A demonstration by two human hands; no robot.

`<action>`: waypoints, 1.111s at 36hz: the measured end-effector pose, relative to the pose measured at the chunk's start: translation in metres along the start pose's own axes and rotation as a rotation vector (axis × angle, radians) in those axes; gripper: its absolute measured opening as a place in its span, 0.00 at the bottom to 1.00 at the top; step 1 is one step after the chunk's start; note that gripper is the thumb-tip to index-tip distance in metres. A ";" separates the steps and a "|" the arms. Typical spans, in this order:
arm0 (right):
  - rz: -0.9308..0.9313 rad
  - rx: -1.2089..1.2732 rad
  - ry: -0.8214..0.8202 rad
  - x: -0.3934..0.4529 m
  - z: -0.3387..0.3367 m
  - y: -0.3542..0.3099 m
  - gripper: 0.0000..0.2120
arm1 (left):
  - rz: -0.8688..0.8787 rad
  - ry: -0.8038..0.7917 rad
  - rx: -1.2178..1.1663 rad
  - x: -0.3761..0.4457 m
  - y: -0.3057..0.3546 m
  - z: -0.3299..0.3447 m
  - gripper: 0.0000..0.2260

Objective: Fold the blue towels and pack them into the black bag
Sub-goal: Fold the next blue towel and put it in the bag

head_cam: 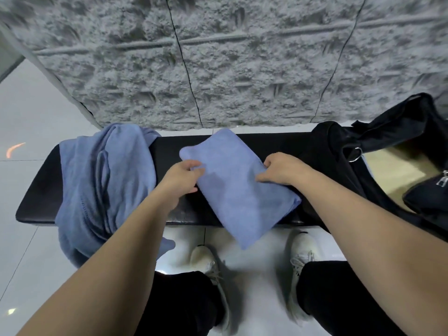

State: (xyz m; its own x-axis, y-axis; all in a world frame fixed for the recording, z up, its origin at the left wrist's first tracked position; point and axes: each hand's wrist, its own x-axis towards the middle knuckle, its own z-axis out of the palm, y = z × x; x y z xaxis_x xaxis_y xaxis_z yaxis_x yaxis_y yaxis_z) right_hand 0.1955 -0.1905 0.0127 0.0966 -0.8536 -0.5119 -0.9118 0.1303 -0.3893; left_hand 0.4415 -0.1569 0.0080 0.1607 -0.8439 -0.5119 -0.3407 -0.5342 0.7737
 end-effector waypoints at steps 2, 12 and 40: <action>0.011 0.067 -0.024 -0.001 0.001 0.000 0.15 | 0.039 0.025 -0.006 0.008 0.000 0.006 0.18; 0.010 0.314 -0.012 0.009 0.006 0.004 0.09 | 0.339 0.230 0.006 0.038 0.011 0.042 0.21; 0.157 0.452 -0.305 -0.052 0.013 0.026 0.09 | -0.278 -0.346 -0.108 -0.039 -0.008 0.027 0.08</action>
State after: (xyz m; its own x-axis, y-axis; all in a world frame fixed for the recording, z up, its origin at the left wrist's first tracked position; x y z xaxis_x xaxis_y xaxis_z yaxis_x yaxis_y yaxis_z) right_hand 0.1720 -0.1362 0.0195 0.1459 -0.6314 -0.7616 -0.6693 0.5039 -0.5460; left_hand 0.4130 -0.1181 0.0121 -0.0932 -0.6108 -0.7862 -0.2268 -0.7559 0.6142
